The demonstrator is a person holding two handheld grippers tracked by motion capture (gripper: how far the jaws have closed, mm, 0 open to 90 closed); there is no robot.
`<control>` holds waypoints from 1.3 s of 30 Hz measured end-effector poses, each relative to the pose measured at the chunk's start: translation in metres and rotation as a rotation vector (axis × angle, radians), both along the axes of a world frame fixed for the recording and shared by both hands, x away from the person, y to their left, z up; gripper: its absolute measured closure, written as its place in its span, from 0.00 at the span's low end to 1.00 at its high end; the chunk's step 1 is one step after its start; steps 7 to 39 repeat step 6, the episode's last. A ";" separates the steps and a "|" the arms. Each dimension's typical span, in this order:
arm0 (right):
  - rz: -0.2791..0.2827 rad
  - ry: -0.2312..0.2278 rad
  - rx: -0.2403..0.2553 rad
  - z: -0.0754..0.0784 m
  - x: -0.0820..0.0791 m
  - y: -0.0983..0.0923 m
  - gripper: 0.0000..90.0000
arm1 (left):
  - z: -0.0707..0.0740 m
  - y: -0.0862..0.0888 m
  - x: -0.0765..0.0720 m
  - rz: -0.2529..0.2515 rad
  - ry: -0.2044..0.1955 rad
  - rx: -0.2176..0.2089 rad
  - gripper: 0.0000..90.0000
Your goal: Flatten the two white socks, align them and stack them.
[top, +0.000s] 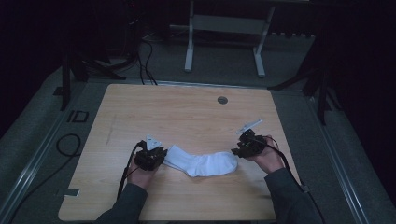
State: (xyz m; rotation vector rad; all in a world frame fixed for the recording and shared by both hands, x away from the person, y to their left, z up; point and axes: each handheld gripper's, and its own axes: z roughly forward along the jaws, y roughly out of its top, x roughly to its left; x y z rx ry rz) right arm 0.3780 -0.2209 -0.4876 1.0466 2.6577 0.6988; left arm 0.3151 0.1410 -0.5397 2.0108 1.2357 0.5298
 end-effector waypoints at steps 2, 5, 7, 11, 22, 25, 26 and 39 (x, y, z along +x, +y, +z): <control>-0.010 -0.002 0.005 0.000 0.002 -0.001 0.63 | 0.000 0.002 0.000 0.005 -0.002 0.001 0.86; -0.020 -0.003 0.012 0.000 0.004 -0.003 0.63 | 0.001 0.004 0.001 0.012 0.000 0.005 0.86; -0.020 -0.002 0.014 0.000 0.004 -0.004 0.63 | 0.001 0.005 0.001 0.015 -0.002 0.002 0.86; -0.020 -0.002 0.014 0.000 0.004 -0.004 0.63 | 0.001 0.005 0.001 0.015 -0.002 0.002 0.86; -0.020 -0.002 0.014 0.000 0.004 -0.004 0.63 | 0.001 0.005 0.001 0.015 -0.002 0.002 0.86; -0.020 -0.002 0.014 0.000 0.004 -0.004 0.63 | 0.001 0.005 0.001 0.015 -0.002 0.002 0.86; -0.020 -0.002 0.014 0.000 0.004 -0.004 0.63 | 0.001 0.005 0.001 0.015 -0.002 0.002 0.86; -0.020 -0.002 0.014 0.000 0.004 -0.004 0.63 | 0.001 0.005 0.001 0.015 -0.002 0.002 0.86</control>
